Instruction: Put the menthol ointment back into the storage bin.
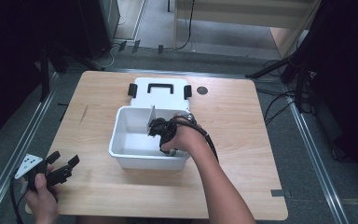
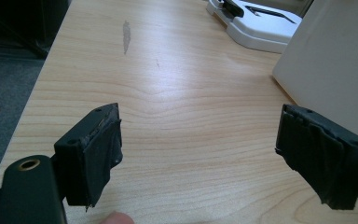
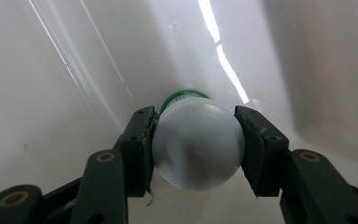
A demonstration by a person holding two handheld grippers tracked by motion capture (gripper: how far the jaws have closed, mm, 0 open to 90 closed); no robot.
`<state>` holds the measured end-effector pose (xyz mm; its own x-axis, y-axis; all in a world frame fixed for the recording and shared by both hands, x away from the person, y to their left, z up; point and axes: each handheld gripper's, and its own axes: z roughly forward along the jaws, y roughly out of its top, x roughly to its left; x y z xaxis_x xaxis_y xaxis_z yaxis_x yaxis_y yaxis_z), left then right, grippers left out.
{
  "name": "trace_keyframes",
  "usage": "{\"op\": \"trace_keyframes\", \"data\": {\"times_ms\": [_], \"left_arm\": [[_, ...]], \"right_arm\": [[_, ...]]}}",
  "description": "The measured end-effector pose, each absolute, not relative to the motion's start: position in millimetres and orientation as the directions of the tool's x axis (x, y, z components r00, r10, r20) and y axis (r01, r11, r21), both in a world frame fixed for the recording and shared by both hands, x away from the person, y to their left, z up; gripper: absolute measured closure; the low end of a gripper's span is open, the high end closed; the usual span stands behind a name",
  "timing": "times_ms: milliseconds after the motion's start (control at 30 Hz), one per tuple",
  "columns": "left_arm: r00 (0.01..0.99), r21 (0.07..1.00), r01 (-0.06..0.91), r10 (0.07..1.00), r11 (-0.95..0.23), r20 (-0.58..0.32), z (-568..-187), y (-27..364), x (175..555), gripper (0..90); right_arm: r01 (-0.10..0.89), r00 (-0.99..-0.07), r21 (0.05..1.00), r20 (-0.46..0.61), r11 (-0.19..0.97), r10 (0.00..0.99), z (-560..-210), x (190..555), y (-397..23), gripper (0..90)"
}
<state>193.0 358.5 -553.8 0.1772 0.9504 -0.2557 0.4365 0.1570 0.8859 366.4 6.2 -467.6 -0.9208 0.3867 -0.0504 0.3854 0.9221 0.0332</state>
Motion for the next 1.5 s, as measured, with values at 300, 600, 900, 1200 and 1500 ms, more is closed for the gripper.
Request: {"op": "trace_keyframes", "data": {"times_ms": [300, 600, 900, 1200, 1500], "left_arm": [[0.177, 0.885, 0.438, 0.95, 0.158, -0.257, -553.8, 358.6, 193.1, 14.9], [0.177, 0.885, 0.437, 0.949, 0.162, -0.261, -553.8, 359.2, 193.3, 14.9], [0.175, 0.884, 0.436, 0.948, 0.167, -0.265, -553.9, 359.1, 193.4, 14.9], [0.176, 0.883, 0.433, 0.944, 0.18, -0.278, -553.9, 360.9, 192.9, 14.9], [0.171, 0.882, 0.432, 0.943, 0.189, -0.286, -554.2, 361.3, 193.3, 14.9]], "right_arm": [[0.384, -0.922, 0.009, -0.05, 0.923, 0.384, -469.8, 366.0, 7.6, 51.1], [0.383, -0.922, 0.007, -0.048, 0.924, 0.383, -469.1, 365.5, 7.7, 48.5], [0.419, -0.905, 0.052, -0.047, 0.906, 0.422, -443.6, 365.6, 0.6, 37.9], [0.442, -0.893, 0.14, -0.018, 0.886, 0.449, -398.7, 356.5, -8.3, 32.0], [0.468, -0.877, 0.179, -0.026, 0.865, 0.48, -362.2, 350.5, -25.3, 30.8]]}}
